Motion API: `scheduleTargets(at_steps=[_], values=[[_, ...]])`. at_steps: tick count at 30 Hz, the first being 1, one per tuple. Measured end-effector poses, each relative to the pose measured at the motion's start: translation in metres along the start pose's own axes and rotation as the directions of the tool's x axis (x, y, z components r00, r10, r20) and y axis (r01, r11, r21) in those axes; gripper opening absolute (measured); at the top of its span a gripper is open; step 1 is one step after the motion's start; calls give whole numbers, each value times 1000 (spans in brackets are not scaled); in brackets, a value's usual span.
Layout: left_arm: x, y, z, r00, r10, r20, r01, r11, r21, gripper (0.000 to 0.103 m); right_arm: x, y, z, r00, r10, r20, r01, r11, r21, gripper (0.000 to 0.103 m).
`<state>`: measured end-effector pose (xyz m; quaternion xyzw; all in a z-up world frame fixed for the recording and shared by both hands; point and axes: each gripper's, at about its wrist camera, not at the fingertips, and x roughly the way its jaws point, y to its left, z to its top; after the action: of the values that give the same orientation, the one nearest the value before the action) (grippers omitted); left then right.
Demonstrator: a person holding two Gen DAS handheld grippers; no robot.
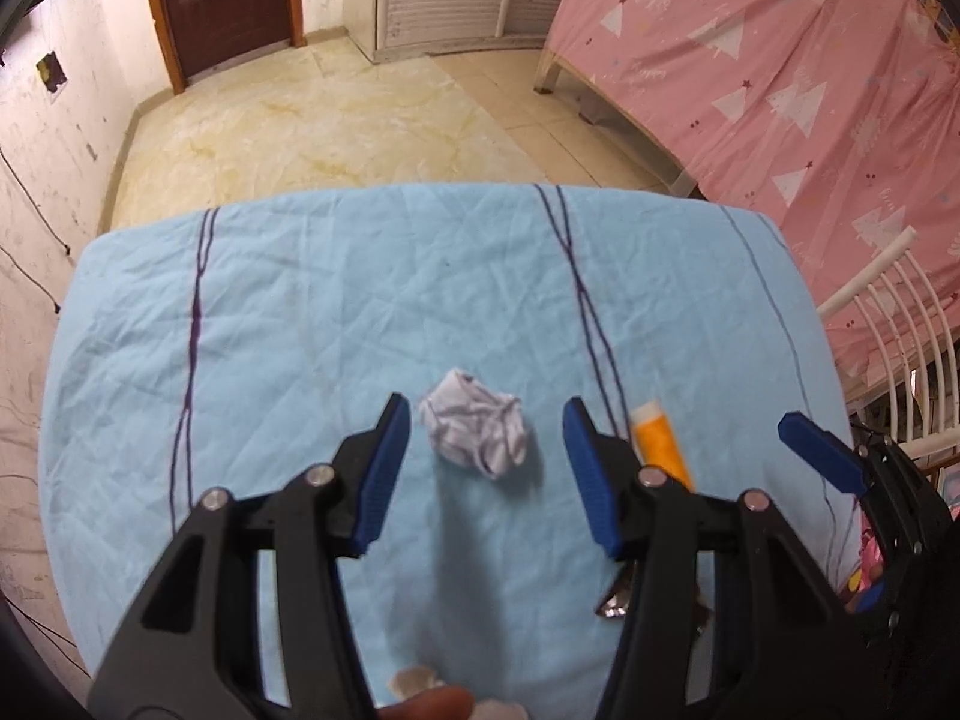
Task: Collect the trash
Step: 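Grasp the crumpled white paper with the left tool while the right tool grasps the orange thread spool, then carry paper and thread spool to the yellow bin and open both tools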
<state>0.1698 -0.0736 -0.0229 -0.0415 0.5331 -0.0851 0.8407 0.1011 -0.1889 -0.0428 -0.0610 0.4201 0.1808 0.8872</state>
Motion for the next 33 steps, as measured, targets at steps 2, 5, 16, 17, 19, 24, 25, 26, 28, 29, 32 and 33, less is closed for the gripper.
scheduleTargets(at_steps=[2, 5, 16, 17, 19, 24, 25, 26, 28, 29, 32, 33], values=[[6, 1, 2, 1000, -2, -12, 2, 1000, 1, 50, 8, 1, 2, 1000, -1, -15, 1, 1000, -10, 58], [17, 2, 3, 999, -6, -34, 6, 1000, 5, 50, 19, 3, 4, 999, -1, -36, 1, 1000, -13, 58], [20, -4, -4, 1000, 10, -13, -9, 999, 45, 34, 43, 8, 7, 997, 8, -78, -8, 1000, 4, 42], [20, -4, -4, 1000, 9, -13, -9, 999, 41, 34, 44, 9, 7, 997, 7, -83, -7, 1000, 3, 38], [19, -2, -6, 1000, 6, -14, -6, 999, 35, 34, 47, 10, 7, 996, 8, -94, -8, 1000, 0, 26], [11, 3, -10, 1000, 10, -5, -9, 1000, 28, 34, 52, 9, 7, 994, 13, -107, -12, 1000, 13, 10], [8, 4, -11, 1000, 9, -1, -9, 1000, 26, 34, 52, 8, 7, 994, 13, -106, -11, 1000, 16, 10], [5, 4, -11, 1000, 8, 3, -8, 1000, 25, 34, 51, 8, 7, 995, 3, -99, -1, 1000, 20, 10], [0, 5, -12, 1000, 9, 9, -9, 1000, 25, 34, 45, 5, 6, 997, 6, -80, -3, 999, 32, 9], [-3, 5, -12, 1000, 10, 12, -11, 1000, 27, 34, 39, 3, 7, 998, 8, -66, -5, 999, 39, 10], [-15, -1, -12, 999, 13, 30, -14, 999, 39, 34, 19, -5, 8, 1000, 4, -23, -3, 998, 55, 10], [-19, -4, -9, 999, 9, 36, -11, 999, 43, 34, 12, -8, 7, 1000, -3, -11, 3, 998, 59, 10]])
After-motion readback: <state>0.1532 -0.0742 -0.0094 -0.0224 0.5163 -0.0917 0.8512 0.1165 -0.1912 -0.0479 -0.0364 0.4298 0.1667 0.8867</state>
